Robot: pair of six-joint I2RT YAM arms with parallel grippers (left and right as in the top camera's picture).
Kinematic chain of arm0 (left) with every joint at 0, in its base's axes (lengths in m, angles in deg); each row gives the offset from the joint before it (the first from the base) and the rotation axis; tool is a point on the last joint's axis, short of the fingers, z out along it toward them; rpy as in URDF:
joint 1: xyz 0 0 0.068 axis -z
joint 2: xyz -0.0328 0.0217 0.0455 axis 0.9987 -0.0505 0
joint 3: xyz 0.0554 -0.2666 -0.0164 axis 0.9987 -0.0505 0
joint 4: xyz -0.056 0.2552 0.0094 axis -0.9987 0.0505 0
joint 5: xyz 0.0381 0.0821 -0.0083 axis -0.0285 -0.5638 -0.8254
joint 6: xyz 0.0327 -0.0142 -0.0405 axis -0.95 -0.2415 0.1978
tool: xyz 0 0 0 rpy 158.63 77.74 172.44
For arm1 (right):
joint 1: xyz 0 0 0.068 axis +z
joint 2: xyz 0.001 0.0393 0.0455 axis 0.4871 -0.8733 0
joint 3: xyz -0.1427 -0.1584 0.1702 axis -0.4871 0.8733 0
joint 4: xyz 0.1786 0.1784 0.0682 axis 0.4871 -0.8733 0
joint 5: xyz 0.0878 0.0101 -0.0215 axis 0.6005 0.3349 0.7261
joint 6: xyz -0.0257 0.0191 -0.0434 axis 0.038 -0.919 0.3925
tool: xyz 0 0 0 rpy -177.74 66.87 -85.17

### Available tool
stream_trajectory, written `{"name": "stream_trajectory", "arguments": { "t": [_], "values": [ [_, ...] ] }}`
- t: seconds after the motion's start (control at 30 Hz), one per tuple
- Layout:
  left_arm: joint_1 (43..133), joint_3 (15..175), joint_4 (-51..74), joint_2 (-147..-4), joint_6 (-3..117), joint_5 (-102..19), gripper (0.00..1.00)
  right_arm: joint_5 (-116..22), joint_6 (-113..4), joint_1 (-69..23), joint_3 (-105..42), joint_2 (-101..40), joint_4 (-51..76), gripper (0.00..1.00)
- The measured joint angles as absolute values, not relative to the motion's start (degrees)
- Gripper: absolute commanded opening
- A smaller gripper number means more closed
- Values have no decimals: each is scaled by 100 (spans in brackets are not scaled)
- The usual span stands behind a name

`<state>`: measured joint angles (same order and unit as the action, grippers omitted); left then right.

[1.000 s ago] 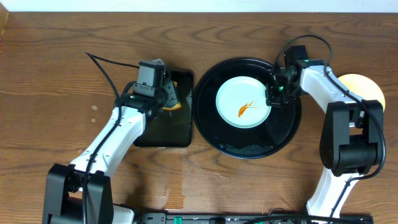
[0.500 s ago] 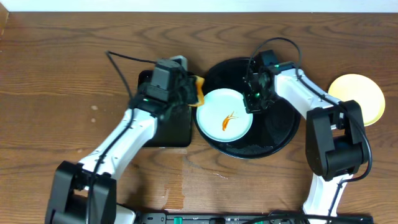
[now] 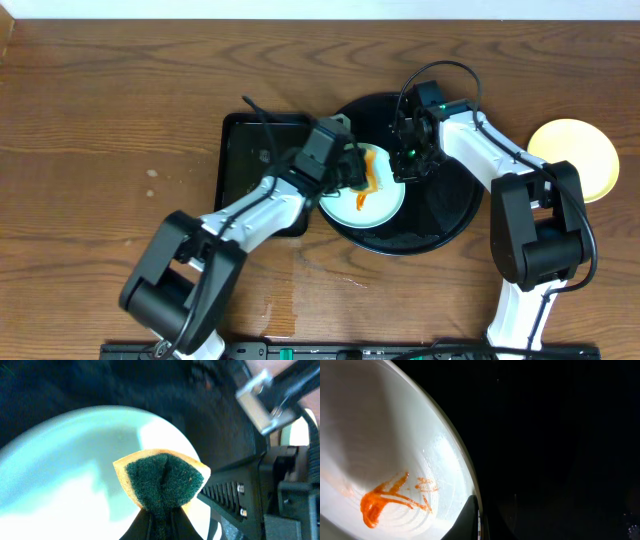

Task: Clean dirty plates on tray and stack at the side
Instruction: 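Scrub the stained white plate with the sponge while the right gripper holds it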

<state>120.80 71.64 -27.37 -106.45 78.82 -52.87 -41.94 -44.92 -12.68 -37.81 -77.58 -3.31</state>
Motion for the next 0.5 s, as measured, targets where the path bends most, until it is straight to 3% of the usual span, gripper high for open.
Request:
{"name": "stream_trajectory", "arguments": {
  "t": [0.5],
  "values": [
    [12613,7164,-3437,-11396,8374,-5573,7,-4194,-4492,-1268,-3781,-7758,-346,1]
  ]
}}
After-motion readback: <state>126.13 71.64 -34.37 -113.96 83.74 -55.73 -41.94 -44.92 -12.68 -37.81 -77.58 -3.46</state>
